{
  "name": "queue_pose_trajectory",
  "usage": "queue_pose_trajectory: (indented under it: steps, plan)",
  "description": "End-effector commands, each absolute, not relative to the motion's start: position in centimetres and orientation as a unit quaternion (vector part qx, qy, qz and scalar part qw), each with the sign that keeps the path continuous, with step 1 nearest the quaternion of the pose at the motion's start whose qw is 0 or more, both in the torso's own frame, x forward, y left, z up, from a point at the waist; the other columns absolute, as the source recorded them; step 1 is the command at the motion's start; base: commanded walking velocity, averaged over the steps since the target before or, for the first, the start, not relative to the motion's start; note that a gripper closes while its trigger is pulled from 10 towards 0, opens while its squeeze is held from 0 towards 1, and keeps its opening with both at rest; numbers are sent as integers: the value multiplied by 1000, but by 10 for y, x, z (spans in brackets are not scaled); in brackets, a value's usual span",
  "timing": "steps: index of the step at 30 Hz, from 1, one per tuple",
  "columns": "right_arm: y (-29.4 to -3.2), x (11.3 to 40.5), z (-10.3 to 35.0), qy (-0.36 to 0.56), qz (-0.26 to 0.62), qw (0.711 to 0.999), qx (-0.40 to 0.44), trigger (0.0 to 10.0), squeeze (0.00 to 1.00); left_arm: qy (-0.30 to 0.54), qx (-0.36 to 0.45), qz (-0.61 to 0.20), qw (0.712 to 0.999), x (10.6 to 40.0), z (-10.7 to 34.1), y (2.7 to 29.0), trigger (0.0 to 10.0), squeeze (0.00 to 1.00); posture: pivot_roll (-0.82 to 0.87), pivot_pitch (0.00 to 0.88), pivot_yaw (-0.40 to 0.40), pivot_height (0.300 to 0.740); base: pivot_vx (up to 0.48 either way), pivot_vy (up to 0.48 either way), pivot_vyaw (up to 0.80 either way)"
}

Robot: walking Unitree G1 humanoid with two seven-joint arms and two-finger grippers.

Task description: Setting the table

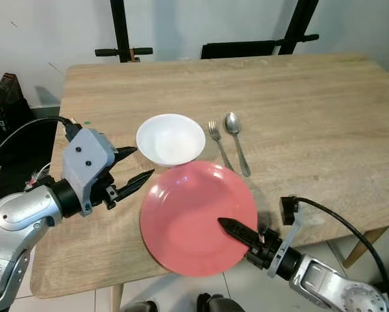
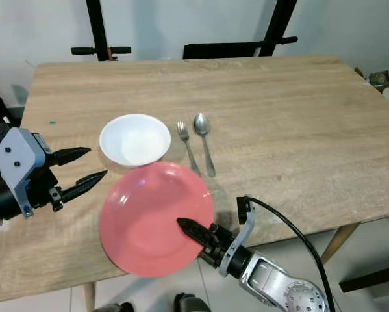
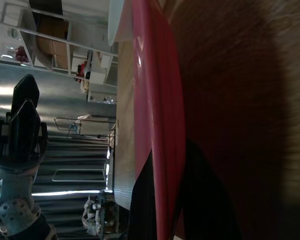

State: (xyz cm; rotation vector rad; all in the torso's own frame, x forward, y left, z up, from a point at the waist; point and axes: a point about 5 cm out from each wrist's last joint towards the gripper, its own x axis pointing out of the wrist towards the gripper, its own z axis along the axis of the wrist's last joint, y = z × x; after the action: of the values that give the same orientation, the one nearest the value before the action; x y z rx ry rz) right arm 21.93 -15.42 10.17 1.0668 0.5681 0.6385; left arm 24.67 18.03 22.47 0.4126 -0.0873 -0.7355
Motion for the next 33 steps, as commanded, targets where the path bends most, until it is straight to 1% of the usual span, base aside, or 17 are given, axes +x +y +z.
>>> queue_pose_trajectory:
  steps: [1, 5, 8, 10, 15, 21, 23, 25, 27, 30, 33]
  plan:
    - [-159, 215, 104, 256, 299, 779, 488, 10000, 0, -31, 201, -356, 912, 246, 219, 182, 10000, 0, -24, 51, 38, 740, 0, 0, 0]
    - [-168, 207, 117, 232, 327, 785, 472, 10000, 0, -28, 198, -356, 913, 246, 216, 181, 10000, 0, -27, 53, 37, 740, 0, 0, 0]
    - [-180, 205, 130, 215, 345, 802, 438, 10000, 0, -26, 198, -356, 913, 246, 214, 182, 10000, 0, -31, 54, 38, 740, 0, 0, 0]
    - [-187, 205, 138, 208, 359, 808, 418, 10000, 0, -25, 197, -357, 913, 246, 214, 182, 10000, 0, -36, 55, 40, 740, 0, 0, 0]
    - [-199, 207, 156, 191, 387, 815, 387, 10000, 0, -23, 197, -358, 912, 247, 212, 181, 10000, 0, -44, 57, 42, 740, 0, 0, 0]
    - [-196, 207, 154, 209, 393, 812, 378, 10000, 0, -24, 197, -358, 912, 247, 211, 181, 10000, 0, -43, 59, 37, 740, 0, 0, 0]
    - [-193, 201, 144, 231, 398, 798, 388, 10000, 0, -25, 197, -356, 913, 247, 211, 180, 10000, 0, -36, 61, 32, 740, 0, 0, 0]
    - [-192, 198, 140, 240, 400, 793, 392, 10000, 0, -25, 197, -355, 914, 246, 211, 180, 10000, 0, -36, 61, 32, 740, 0, 0, 0]
    - [-193, 196, 142, 234, 409, 789, 394, 10000, 0, -24, 196, -355, 914, 246, 210, 180, 10000, 0, -38, 65, 32, 740, 0, 0, 0]
    - [-202, 196, 154, 208, 421, 783, 407, 10000, 0, -22, 196, -356, 913, 245, 209, 180, 10000, 0, -46, 67, 35, 740, 0, 0, 0]
    - [-204, 193, 155, 215, 428, 778, 406, 10000, 0, -22, 196, -357, 913, 246, 208, 179, 10000, 0, -48, 68, 35, 740, 0, 0, 0]
